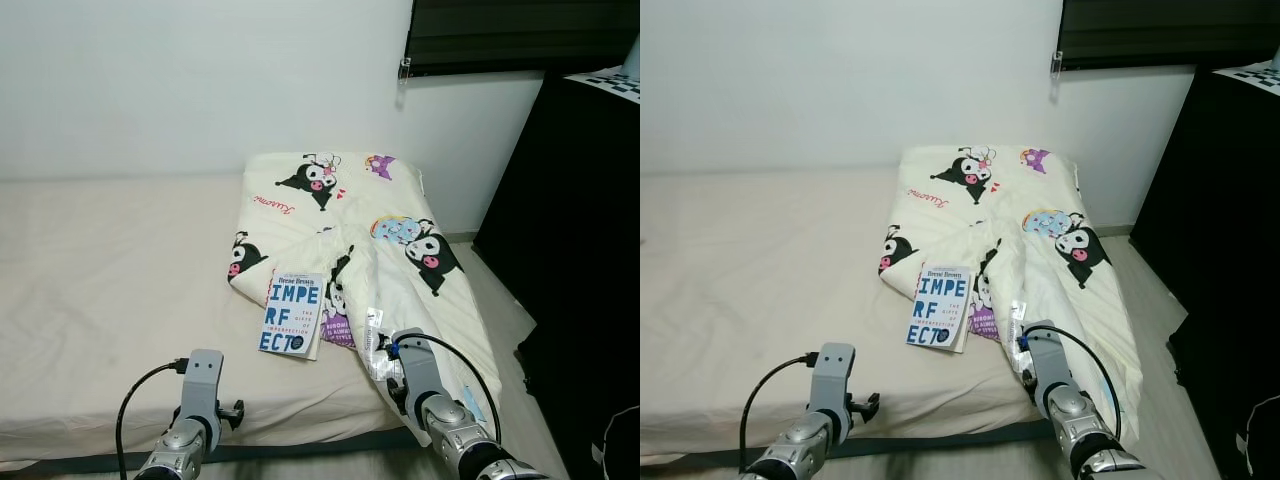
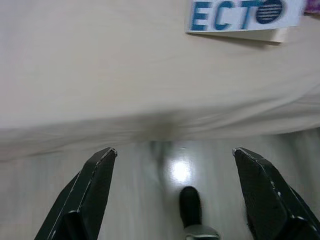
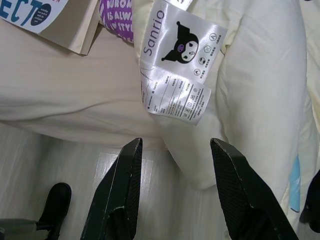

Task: Clean up the room

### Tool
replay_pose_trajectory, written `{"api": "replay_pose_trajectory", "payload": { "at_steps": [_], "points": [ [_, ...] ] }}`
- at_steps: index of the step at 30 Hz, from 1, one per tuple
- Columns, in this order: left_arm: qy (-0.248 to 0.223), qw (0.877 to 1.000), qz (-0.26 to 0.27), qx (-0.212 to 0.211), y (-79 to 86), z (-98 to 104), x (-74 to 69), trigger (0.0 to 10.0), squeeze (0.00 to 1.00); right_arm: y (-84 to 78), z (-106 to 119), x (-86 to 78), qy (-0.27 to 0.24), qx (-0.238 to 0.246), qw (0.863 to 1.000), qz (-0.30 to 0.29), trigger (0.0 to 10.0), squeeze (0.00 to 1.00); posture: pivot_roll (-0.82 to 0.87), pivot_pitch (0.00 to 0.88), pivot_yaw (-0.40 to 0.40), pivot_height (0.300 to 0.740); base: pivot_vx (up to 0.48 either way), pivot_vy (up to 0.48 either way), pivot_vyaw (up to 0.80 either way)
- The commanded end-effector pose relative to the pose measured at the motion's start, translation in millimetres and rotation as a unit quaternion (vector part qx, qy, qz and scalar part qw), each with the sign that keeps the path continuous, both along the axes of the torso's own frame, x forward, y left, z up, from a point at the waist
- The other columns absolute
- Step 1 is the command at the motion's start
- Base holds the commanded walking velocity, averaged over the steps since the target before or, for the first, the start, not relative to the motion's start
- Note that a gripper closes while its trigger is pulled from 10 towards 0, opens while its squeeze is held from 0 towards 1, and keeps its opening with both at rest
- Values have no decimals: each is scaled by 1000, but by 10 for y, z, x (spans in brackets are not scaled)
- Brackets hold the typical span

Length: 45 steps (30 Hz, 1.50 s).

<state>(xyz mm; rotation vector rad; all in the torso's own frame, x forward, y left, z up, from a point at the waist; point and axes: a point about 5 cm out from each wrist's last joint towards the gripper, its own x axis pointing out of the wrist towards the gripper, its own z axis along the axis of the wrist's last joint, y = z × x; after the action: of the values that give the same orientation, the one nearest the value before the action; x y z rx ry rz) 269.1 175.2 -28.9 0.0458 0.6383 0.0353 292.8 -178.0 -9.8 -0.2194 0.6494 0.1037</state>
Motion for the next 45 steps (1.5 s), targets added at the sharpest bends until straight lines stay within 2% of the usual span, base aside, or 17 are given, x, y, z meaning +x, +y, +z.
{"api": "replay_pose_trajectory", "payload": {
  "at_steps": [1,6,10,16,20,21,28,34,37,38,42,45],
  "points": [
    [4,1000,22,19,127,-12,-33,10000,0,33,-8,-3,2,-2,1000,8,10000,0,-123,82,25,740,0,0,0],
    [7,995,87,45,335,-7,-73,10000,0,37,-11,-7,3,-3,1000,12,10000,0,-121,90,19,740,0,0,0],
    [8,995,93,47,354,-10,-83,10000,0,37,-11,-7,3,-3,1000,12,10000,0,-121,93,19,740,0,0,0],
    [34,990,120,70,448,-88,-209,10000,0,60,-14,-7,4,-5,1000,19,10000,0,-126,100,26,740,0,0,0],
    [41,988,132,76,479,-102,-236,10000,0,60,-16,-10,4,-6,1000,18,10000,0,-126,104,24,740,0,0,0],
    [52,986,137,83,498,-120,-265,10000,0,65,-22,-16,5,-7,1000,20,10000,0,-126,81,26,740,0,0,0],
    [67,984,145,81,502,-152,-304,10000,0,90,-29,-20,7,-11,999,30,10000,0,-130,66,38,740,0,0,0],
    [62,984,155,64,490,-130,-265,10000,0,91,-15,-5,2,-7,1000,21,10000,0,-129,89,34,740,0,0,0],
    [29,990,136,10,365,-60,-133,10000,0,41,-16,-11,3,-4,1000,6,10000,0,-133,95,24,740,0,0,0],
    [29,990,136,10,365,-60,-133,10000,0,41,-16,-11,3,-4,1000,6,10000,0,-133,95,24,740,0,0,0],
    [-13,995,101,-21,226,68,48,10000,0,32,-14,-8,5,-10,1000,12,10000,0,-131,100,19,740,0,0,0],
    [-22,994,99,-36,187,117,113,10000,0,47,4,11,2,-12,1000,18,10000,0,-136,119,15,740,0,-100,0]
  ]
}}
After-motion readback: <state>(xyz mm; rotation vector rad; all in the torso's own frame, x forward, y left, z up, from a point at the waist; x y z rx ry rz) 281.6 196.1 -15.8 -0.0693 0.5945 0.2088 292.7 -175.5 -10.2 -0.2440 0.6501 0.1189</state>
